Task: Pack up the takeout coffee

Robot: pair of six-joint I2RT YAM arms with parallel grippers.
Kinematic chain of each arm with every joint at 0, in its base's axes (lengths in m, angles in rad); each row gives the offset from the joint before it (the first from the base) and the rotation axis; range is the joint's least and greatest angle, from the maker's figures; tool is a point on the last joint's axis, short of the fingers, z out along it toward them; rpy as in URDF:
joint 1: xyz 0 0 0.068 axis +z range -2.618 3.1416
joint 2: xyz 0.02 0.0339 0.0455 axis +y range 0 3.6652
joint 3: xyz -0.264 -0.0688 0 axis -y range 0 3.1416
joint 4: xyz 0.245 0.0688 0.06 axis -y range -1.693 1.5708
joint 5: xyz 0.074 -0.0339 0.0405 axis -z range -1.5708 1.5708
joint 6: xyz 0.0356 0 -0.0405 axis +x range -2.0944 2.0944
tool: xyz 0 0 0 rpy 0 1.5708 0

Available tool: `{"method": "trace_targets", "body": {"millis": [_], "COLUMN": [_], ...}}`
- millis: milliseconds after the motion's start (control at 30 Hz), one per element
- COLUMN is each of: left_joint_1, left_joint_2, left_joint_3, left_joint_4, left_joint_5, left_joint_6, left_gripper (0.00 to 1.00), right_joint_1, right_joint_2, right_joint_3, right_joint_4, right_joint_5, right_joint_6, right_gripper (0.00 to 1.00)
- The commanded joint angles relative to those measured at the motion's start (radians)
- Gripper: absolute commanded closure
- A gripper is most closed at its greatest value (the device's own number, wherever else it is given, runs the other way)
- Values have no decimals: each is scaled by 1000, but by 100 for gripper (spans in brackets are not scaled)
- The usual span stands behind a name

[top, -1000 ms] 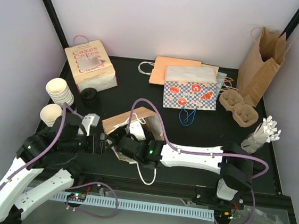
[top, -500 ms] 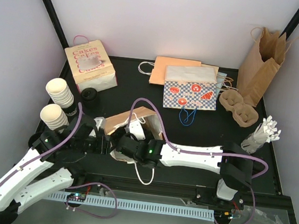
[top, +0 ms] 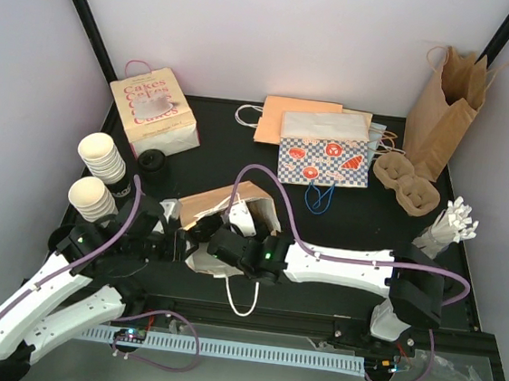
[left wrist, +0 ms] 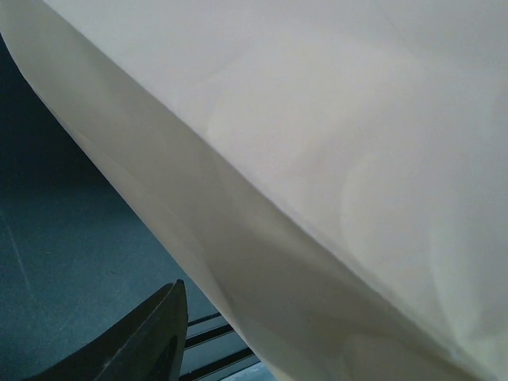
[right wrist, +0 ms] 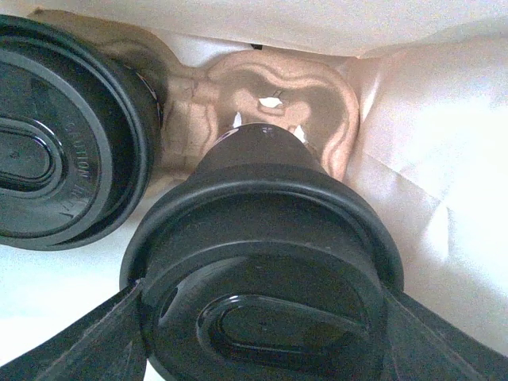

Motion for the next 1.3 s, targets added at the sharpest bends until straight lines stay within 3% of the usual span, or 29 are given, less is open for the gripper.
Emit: {"method": "trace_targets", "body": {"millis": [0, 300, 333, 433, 533, 667, 867, 1033, 1267], "left_joint_1": [-5, -6, -5, -6, -6, -4, 17, 179, 457], "left_joint_2": [-15, -36, -37, -27, -18, -17, 137, 266, 454], "left_joint_3": [-31, -19, -9, 64, 187, 302, 526, 608, 499], "left_joint_4": [-32, -6, -1, -15, -32, -13, -68, -60, 162], "left_joint_5": [-25, 53, 66, 85, 62, -31, -130, -202, 90], "left_joint_6": [-4, -1, -1, 11, 45, 97, 207, 321, 406], "left_gripper": [51, 50, 46, 19, 6, 1, 1, 1, 1], "right_joint_1": [-16, -30, -32, -33, -34, -33, -34, -33, -33], "right_joint_2": [-38, -50, -49, -38, -39, -40, -50, -58, -63], "right_joint_3": [-13, -73, -75, -74, -82, -93, -103, -112, -125], "right_joint_4": [-33, 123, 132, 136, 143, 156, 162, 173, 190], "right_joint_5": [23, 10, 11, 14, 11, 5, -2, -11, -13], "right_joint_6": [-3, -94, -106, -117, -120, -126, -132, -142, -157], "right_gripper": [31, 32, 32, 32, 32, 32, 32, 32, 32]}}
